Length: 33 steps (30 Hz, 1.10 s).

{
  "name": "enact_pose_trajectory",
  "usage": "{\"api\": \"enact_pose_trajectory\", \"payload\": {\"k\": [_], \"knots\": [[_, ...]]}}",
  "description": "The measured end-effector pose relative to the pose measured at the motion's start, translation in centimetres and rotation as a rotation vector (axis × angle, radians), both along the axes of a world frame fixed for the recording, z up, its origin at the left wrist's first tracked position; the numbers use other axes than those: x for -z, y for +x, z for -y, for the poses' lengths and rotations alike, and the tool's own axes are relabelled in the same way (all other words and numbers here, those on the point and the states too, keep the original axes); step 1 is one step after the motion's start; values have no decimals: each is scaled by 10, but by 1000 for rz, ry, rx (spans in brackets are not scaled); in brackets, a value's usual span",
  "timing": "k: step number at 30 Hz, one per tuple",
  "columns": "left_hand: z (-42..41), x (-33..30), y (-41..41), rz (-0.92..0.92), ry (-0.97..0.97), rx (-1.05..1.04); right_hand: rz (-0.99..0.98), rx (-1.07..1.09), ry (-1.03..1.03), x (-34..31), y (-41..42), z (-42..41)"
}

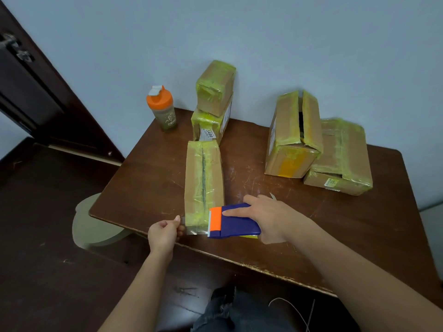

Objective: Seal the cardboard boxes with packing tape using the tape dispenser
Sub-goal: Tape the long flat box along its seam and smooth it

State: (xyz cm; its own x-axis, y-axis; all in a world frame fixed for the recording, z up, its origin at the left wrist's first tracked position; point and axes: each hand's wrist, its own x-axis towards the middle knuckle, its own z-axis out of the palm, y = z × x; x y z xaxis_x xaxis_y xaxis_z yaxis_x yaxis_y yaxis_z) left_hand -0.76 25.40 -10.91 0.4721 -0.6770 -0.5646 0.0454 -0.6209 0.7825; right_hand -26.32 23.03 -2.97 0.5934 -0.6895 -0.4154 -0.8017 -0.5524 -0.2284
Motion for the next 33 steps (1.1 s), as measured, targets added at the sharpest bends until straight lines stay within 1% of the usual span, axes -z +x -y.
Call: {"api": "enact_pose_trajectory", "payload": {"k": [5,11,13,18,19,20,22,23,25,27,29,33], "knots": [[2,7,2,-22,23,32,17,14,10,7,-1,2],[9,7,-3,41,53,133,68,23,41,15,-6,5],[10,9,-4,119,65,218,84,24,45,18,-7,5],[16,9,-2,484,130,453,112,33,39,22,-2,3],[17,6,0,520,153,488,108,29,28,21,-1,4],[16,5,3,513,182,510,102,23,18,21,-1,4],[13,4,12,461,207,489,97,17,12,21,-1,4],[10,5,14,463,160,471,96,15,14,21,0,4],[4,9,13,513,-46,453,100,16,16,20,0,4],[0,9,2,487,-219,417,102,20,15,19,-1,4],[-1,6,-10,418,-254,408,98,22,20,18,0,3],[10,12,-8,377,-217,381,114,37,29,19,6,3]]}}
